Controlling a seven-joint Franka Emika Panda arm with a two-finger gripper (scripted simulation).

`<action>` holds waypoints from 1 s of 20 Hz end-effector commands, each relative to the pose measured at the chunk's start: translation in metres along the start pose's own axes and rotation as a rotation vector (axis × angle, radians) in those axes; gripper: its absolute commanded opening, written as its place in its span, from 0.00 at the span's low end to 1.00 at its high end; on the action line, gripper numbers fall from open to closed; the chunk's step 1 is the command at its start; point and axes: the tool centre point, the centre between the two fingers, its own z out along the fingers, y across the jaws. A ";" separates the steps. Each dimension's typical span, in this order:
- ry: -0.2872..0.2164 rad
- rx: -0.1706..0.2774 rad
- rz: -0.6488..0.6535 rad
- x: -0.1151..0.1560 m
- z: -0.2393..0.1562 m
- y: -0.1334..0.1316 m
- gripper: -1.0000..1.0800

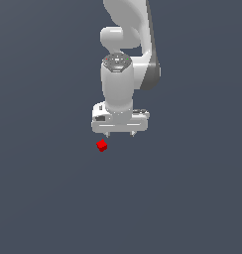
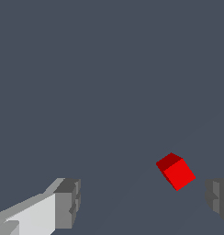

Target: Pick up the red cube and move it to a goal position.

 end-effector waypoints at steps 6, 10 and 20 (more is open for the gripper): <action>-0.010 0.000 -0.107 -0.014 0.028 0.014 0.96; -0.017 0.000 -0.189 -0.024 0.050 0.026 0.96; -0.036 0.000 -0.406 -0.045 0.107 0.062 0.96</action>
